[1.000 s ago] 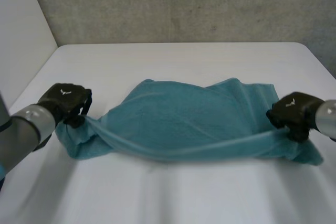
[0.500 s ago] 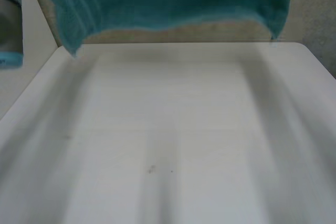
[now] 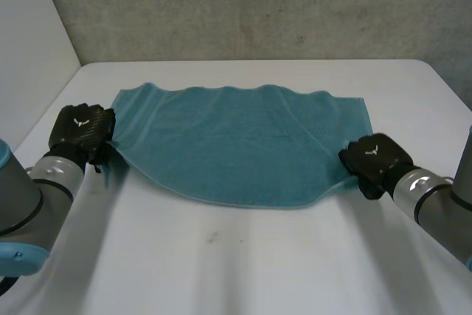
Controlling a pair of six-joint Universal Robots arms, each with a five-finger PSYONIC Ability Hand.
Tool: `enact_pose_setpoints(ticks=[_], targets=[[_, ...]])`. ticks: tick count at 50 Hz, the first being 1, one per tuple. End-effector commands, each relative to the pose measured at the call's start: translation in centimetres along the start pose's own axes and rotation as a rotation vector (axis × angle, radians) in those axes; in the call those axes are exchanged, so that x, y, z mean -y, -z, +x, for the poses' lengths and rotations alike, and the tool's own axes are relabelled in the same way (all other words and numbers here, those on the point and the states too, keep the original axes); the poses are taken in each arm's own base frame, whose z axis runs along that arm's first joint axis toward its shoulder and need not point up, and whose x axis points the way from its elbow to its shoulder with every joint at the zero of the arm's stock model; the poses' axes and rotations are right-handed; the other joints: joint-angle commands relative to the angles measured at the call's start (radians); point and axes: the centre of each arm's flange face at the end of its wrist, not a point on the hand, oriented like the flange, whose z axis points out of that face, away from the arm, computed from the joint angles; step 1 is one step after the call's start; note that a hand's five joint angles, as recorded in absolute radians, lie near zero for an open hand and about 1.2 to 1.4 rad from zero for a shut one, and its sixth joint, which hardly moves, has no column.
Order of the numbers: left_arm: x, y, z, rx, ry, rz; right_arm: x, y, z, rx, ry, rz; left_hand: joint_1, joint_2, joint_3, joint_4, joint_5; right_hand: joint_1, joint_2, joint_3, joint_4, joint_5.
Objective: Fold the laundry
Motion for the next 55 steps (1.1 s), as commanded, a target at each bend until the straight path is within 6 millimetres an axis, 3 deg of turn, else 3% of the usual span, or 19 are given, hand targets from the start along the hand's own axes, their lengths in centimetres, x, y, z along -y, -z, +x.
enact_pose_setpoints(ticks=[1, 7, 11, 16, 27, 35, 45, 50, 55], targets=[[-0.8, 0.5, -0.2, 0.000, 0.004, -0.028, -2.6, -0.1, 0.8, -0.007, -0.073, -0.071, 0.271, 0.198, 0.201, 0.200, 0.243, 0.043, -0.167, -0.173, -0.182, -0.157], [-0.9, 0.3, -1.2, 0.029, 0.006, -0.031, -2.2, 0.4, 3.7, -0.056, -0.288, -0.010, 0.271, 0.198, 0.201, 0.200, 0.243, -0.202, -0.412, -0.418, -0.427, -0.402], [-0.9, 0.2, -1.5, 0.037, 0.006, -0.031, -2.2, 0.4, 4.1, 0.003, -0.333, 0.033, 0.271, 0.198, 0.201, 0.200, 0.243, -0.305, -0.514, -0.521, -0.529, -0.505], [-0.7, 0.2, -2.0, 0.051, 0.006, -0.028, -0.7, 0.3, 4.4, 0.066, -0.200, 0.112, 0.271, 0.198, 0.201, 0.200, 0.243, -0.505, -0.714, -0.721, -0.729, -0.704], [-0.7, 0.8, -1.5, 0.035, 0.008, -0.033, 1.6, -0.1, 5.9, 0.094, 0.210, 0.093, 0.271, 0.198, 0.201, 0.200, 0.243, -0.466, -0.676, -0.683, -0.691, -0.666], [-0.8, 0.8, -1.5, 0.034, 0.009, -0.034, 2.8, -1.1, 3.6, 0.193, 0.430, 0.126, 0.271, 0.198, 0.201, 0.200, 0.243, -0.472, -0.682, -0.689, -0.697, -0.672], [-0.9, 0.8, -1.5, 0.036, 0.009, -0.037, 3.4, -0.9, 1.5, 0.246, 0.537, 0.157, 0.271, 0.198, 0.201, 0.200, 0.243, -0.478, -0.688, -0.695, -0.703, -0.678], [-0.9, 0.8, -1.6, 0.038, 0.009, -0.037, 2.6, -1.5, -0.4, 0.316, 0.542, 0.141, 0.271, 0.198, 0.201, 0.200, 0.243, -0.475, -0.685, -0.692, -0.700, -0.675], [-0.9, 0.8, -1.7, 0.040, 0.009, -0.040, 1.5, -2.1, -0.7, 0.328, 0.594, 0.102, 0.271, 0.198, 0.201, 0.200, 0.243, -0.464, -0.673, -0.680, -0.688, -0.664]])
